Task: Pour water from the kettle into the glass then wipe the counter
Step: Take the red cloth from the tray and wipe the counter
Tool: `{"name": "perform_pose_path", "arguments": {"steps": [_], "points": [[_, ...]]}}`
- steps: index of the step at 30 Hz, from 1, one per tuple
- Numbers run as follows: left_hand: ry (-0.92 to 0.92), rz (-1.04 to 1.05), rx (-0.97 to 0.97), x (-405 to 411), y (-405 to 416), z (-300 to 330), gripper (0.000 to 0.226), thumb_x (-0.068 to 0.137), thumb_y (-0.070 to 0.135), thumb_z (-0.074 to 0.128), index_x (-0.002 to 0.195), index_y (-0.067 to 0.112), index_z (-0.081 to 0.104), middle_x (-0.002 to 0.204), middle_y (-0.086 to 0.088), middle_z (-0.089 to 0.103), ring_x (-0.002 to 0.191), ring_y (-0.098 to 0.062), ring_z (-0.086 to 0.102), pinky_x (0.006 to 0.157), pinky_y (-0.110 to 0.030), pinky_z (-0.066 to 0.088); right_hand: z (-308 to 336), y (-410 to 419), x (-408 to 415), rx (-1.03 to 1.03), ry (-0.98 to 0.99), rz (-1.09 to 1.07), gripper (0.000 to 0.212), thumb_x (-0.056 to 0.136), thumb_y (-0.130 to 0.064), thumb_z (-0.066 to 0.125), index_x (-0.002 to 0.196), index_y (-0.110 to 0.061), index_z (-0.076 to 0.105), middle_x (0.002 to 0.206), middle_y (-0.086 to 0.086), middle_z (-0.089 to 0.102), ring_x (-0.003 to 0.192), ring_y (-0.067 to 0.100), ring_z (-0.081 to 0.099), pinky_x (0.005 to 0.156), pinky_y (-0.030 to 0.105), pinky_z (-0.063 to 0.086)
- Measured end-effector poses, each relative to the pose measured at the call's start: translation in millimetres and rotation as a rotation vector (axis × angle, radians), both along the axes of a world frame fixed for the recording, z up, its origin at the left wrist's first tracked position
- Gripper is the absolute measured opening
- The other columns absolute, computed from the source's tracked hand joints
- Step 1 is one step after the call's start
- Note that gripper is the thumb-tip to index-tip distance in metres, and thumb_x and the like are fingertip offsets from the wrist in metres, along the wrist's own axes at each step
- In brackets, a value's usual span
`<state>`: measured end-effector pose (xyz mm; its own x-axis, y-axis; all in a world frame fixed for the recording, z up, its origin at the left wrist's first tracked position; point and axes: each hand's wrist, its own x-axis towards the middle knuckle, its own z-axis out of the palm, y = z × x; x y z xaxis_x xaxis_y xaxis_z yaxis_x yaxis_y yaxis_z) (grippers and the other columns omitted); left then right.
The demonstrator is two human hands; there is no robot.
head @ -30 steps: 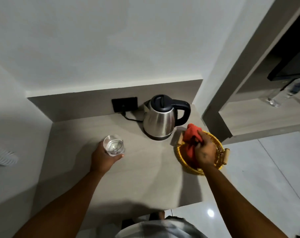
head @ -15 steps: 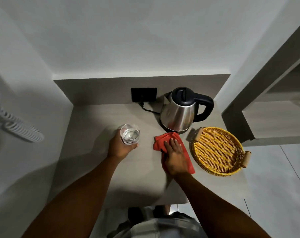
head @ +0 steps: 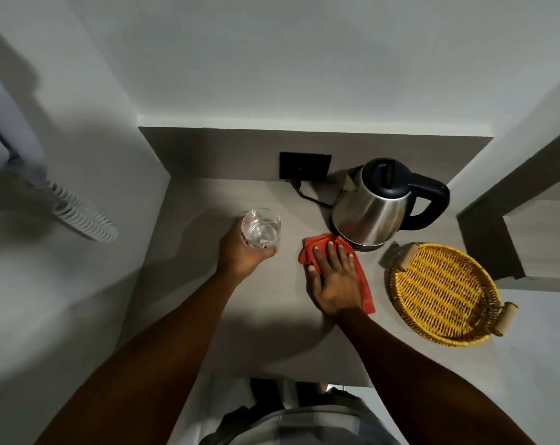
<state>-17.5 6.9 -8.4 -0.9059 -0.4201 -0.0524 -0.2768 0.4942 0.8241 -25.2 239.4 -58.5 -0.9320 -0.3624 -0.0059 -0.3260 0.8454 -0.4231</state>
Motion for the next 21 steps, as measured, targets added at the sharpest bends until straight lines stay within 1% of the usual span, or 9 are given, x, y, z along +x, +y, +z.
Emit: {"name": "perform_pose_path", "arguments": {"steps": [4,7,8,11,14,16,18,19,21], "points": [[0.021,-0.008,-0.043,-2,-23,19,0.085,0.052,0.043,0.094,0.126,0.025,0.057,0.12,0.006,0.067,0.107,-0.012,0.063,0.088,-0.019,0.049,0,-53,-20,-0.031,0.002,0.074,0.054,0.101,-0.039,0.034,0.151,-0.019,0.038,0.16,0.017,0.026,0.15,0.036,0.013,0.122,0.051,0.005],[0.049,-0.001,-0.051,-1,-37,29,0.078,0.056,0.046,0.092,0.123,0.025,0.059,0.117,0.008,0.069,0.105,-0.009,0.064,0.083,-0.007,0.045,-4,-95,-19,-0.023,0.007,0.243,0.054,0.105,-0.041,0.036,0.155,-0.022,0.029,0.163,0.014,0.019,0.151,0.034,0.004,0.122,0.048,-0.002],[0.054,0.001,-0.044,-1,-40,30,0.076,0.057,0.048,0.09,0.123,0.025,0.06,0.116,0.008,0.069,0.105,-0.008,0.065,0.083,-0.006,0.045,-4,-106,-13,-0.024,0.01,0.31,0.056,0.105,-0.043,0.035,0.156,-0.022,0.027,0.163,0.014,0.018,0.151,0.034,0.003,0.122,0.049,-0.001],[0.044,-0.004,-0.056,-4,-46,33,0.075,0.058,0.051,0.088,0.124,0.028,0.059,0.117,0.01,0.068,0.104,-0.007,0.064,0.084,-0.009,0.046,-6,-120,12,-0.078,0.073,0.488,0.054,0.101,-0.04,0.041,0.148,-0.015,0.043,0.156,0.02,0.034,0.145,0.043,0.023,0.118,0.058,0.018],[0.054,0.018,-0.025,-10,-50,31,0.079,0.051,0.039,0.093,0.122,0.029,0.06,0.114,0.01,0.07,0.104,-0.009,0.065,0.088,-0.022,0.053,-15,-99,35,-0.112,0.131,0.64,0.047,0.098,-0.034,0.048,0.14,-0.014,0.055,0.149,0.021,0.045,0.138,0.047,0.036,0.111,0.064,0.025],[0.043,0.031,-0.015,-14,-49,29,0.082,0.047,0.038,0.094,0.121,0.029,0.06,0.112,0.012,0.07,0.102,-0.008,0.066,0.085,-0.019,0.052,-19,-70,42,-0.116,0.106,0.627,0.047,0.098,-0.033,0.053,0.141,-0.017,0.054,0.152,0.018,0.041,0.142,0.044,0.031,0.116,0.061,0.022],[0.029,0.034,-0.021,-17,-48,28,0.084,0.045,0.038,0.095,0.12,0.029,0.06,0.111,0.012,0.069,0.1,-0.006,0.065,0.08,-0.009,0.047,-20,-41,37,-0.113,0.077,0.497,0.048,0.097,-0.035,0.048,0.142,-0.018,0.054,0.154,0.017,0.039,0.144,0.042,0.029,0.116,0.06,0.023],[0.029,0.034,-0.027,-18,-47,28,0.085,0.045,0.038,0.096,0.121,0.028,0.06,0.112,0.011,0.069,0.101,-0.007,0.065,0.08,-0.008,0.045,-18,-31,30,-0.103,0.066,0.412,0.048,0.096,-0.034,0.047,0.141,-0.017,0.055,0.153,0.017,0.04,0.143,0.042,0.03,0.115,0.06,0.025],[0.041,0.027,-0.033,-16,-44,27,0.086,0.047,0.039,0.096,0.124,0.025,0.058,0.116,0.008,0.068,0.103,-0.009,0.064,0.083,-0.014,0.047,-12,-26,12,-0.098,0.041,0.261,0.047,0.093,-0.029,0.052,0.139,-0.017,0.057,0.152,0.016,0.042,0.142,0.041,0.033,0.115,0.058,0.026]]}}
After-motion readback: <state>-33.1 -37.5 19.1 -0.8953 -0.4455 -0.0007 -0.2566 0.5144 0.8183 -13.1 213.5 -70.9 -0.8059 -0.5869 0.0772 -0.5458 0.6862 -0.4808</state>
